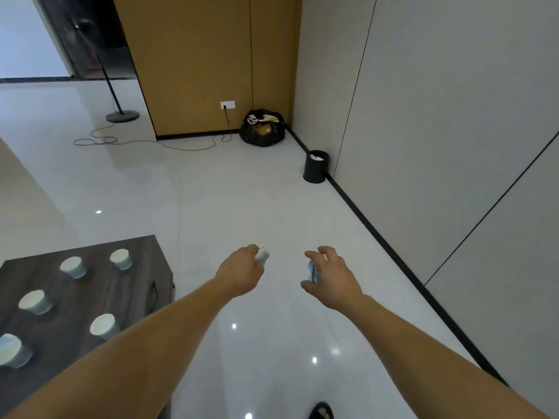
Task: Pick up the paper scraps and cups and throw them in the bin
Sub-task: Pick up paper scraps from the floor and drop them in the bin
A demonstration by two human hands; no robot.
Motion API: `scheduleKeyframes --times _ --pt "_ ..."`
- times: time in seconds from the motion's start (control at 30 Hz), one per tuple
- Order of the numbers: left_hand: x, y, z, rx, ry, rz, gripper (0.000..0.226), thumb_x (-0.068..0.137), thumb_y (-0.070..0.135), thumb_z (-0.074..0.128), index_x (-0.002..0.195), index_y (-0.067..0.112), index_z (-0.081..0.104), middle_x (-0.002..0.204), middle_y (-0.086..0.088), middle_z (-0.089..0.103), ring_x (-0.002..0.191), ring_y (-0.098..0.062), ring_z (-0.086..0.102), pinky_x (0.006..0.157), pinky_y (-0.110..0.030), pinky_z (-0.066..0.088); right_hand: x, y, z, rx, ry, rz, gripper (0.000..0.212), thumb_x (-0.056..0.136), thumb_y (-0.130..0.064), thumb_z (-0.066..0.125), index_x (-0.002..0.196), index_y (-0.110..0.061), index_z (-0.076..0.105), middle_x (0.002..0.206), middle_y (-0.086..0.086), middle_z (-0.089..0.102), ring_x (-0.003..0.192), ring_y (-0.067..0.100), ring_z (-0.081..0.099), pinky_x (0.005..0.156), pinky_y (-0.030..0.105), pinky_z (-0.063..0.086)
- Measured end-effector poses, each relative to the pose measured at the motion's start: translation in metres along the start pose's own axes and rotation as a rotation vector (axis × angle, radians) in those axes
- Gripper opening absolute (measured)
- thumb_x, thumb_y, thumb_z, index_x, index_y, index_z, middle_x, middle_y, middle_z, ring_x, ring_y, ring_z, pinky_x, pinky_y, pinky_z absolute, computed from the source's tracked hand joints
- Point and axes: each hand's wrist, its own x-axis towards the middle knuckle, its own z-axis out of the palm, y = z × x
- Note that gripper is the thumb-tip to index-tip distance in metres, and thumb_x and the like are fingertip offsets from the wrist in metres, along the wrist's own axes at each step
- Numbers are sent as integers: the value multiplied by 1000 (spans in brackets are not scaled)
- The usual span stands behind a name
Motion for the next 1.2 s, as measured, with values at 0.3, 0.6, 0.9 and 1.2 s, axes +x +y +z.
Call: scheduleKeyframes --times 0.3,0.6,0.9,1.2 --pt "181 71 -4 3 39 6 7 90 20 46 83 17 46 72 3 51 66 -19 49 51 -28 29 167 76 -70 16 26 -15 67 86 -41 65 145 -29 36 152 -1 23 129 24 37 97 36 45" --pt "370 95 -1 -8 -22 14 6 92 21 46 87 17 46 82 0 55 71 -19 50 53 -27 31 343 123 -91 -13 21 -4 68 85 -41 66 145 -30 35 151 -2 23 128 23 37 96 34 46" --pt "577 120 -27 -39 -51 68 4 94 23 46 93 18 46 90 -3 57 76 -20 52 57 -27 33 530 165 -131 -2 50 98 68 85 -43 66 145 -31 35 152 -4 22 130 21 38 101 34 45" --pt "770 168 -11 -44 -87 58 6 92 19 48 95 14 49 94 -8 59 80 -24 54 64 -28 38 709 246 -154 1 27 97 69 85 -43 65 146 -32 34 152 -4 21 131 22 36 101 33 42"
